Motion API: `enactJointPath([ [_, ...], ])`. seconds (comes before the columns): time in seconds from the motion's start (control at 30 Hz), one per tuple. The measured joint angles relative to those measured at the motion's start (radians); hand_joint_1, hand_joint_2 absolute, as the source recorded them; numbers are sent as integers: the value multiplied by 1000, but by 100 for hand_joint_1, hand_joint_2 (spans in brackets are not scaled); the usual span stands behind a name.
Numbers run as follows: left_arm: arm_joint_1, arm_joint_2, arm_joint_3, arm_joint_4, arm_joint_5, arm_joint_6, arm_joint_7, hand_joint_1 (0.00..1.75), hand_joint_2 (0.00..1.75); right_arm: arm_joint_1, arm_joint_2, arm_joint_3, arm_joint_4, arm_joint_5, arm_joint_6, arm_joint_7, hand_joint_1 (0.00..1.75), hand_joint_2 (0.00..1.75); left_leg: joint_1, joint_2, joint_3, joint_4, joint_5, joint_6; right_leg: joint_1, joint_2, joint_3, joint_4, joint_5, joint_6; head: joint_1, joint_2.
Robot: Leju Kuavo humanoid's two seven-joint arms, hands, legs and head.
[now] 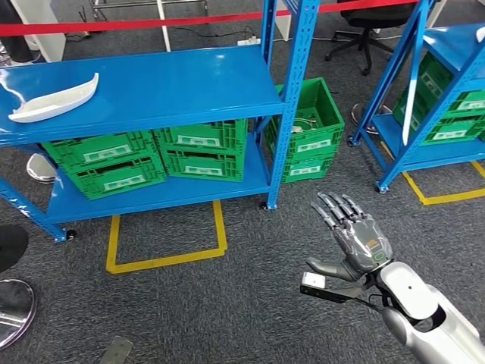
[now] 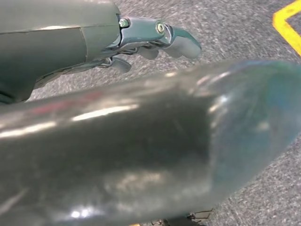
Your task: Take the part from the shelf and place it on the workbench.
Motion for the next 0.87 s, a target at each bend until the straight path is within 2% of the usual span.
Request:
enactJointPath([
  [0.03,0,0,0,0,0,0,0,0,0,1,0,1,0,0,0,0,0,0,0,-13,0,0,0,0,-1,2,-18,24,3,1,0,0],
  [0.07,1,0,1,0,0,0,0,0,0,2,0,1,0,0,0,0,0,0,1,-27,1,1,0,0,-2,3,-15,7,26,1,0,0],
  [0.1,1,-1,2,0,0,0,0,0,0,2,0,0,0,0,0,0,0,0,2,-42,3,1,-1,-2,-4,10,6,-47,65,1,0,0],
  [0.13,1,-1,2,0,0,0,0,0,0,1,0,0,0,0,0,0,0,0,3,-55,4,2,-1,-5,-9,32,35,-117,103,3,0,0],
  [0.17,0,-1,3,0,0,0,0,0,0,1,0,0,0,0,0,0,0,0,3,-69,3,5,-1,-10,-14,57,65,-183,128,3,1,0],
  [0.2,0,-1,3,0,0,0,0,0,0,2,0,0,0,0,0,0,0,0,3,-81,-1,7,0,-17,-18,79,86,-227,141,1,0,0],
  [0.23,1,-1,3,0,0,0,0,0,0,2,0,0,0,0,0,0,0,0,4,-93,-7,8,3,-23,-20,93,95,-246,142,-3,1,0],
  [0.3,4,0,3,0,0,0,-1,0,0,1,0,1,0,0,0,0,0,0,7,-114,-16,6,10,-37,-17,77,98,-247,141,-17,0,0],
  [0.33,6,0,3,0,0,0,-1,0,0,1,0,0,0,-3,0,-1,0,0,6,-103,-20,9,8,-43,-17,66,99,-248,142,-24,0,0],
  [0.37,6,0,4,0,-1,0,-1,0,0,1,0,0,0,-7,0,-3,0,0,3,-79,-28,26,-4,-48,-17,56,101,-250,143,-31,-4,0],
  [0.43,4,1,4,0,-2,0,-1,0,0,3,1,-1,0,-17,-1,-7,0,0,-1,-11,-75,122,-56,-54,-15,35,104,-252,144,-40,-10,0],
  [0.47,3,0,3,0,-2,0,-1,0,0,5,1,-2,0,-21,-1,-8,0,0,-1,8,-109,191,-88,-56,-12,25,104,-252,143,-43,-12,0],
  [0.5,2,0,3,0,-2,0,-1,0,0,8,1,-2,0,-23,-1,-9,0,0,0,16,-140,253,-109,-56,-10,16,104,-252,142,-45,-12,0],
  [0.53,2,-1,3,0,-2,0,-1,0,0,10,1,-1,0,-25,-1,-10,0,0,0,20,-157,288,-114,-55,-8,8,105,-252,142,-46,-12,0],
  [0.57,3,-1,3,0,-2,0,-1,0,0,11,1,-1,0,-26,-1,-10,0,0,0,20,-155,284,-100,-53,-7,3,105,-252,141,-47,-12,0],
  [0.6,4,-1,3,0,-3,0,-1,0,0,12,1,-1,0,-26,-1,-10,0,0,-1,20,-134,246,-73,-49,-5,-1,107,-252,140,-47,-12,0],
  [0.63,4,0,3,0,-3,0,-1,0,0,11,1,-2,0,-26,-1,-11,0,0,-2,21,-98,179,-38,-44,-4,-4,108,-252,140,-46,-12,0],
  [0.7,3,0,3,0,-3,0,-1,0,0,11,1,-3,0,-27,-1,-11,0,0,-6,24,-32,56,-1,-32,1,-7,108,-251,136,-40,-11,0],
  [0.73,2,0,3,0,-4,0,-2,0,0,11,1,-4,0,-27,-1,-11,0,0,-7,26,-14,21,5,-31,4,-7,107,-250,134,-40,-11,0],
  [0.77,2,-1,3,0,-5,0,-2,0,0,11,1,-4,0,-27,-1,-11,0,0,-7,26,-9,9,4,-33,7,-8,105,-250,133,-43,-10,0],
  [0.87,3,-2,4,0,-9,1,-3,0,0,12,1,-5,0,-27,-1,-11,0,0,-6,26,-9,6,6,-34,8,-9,105,-257,135,-49,-10,0],
])
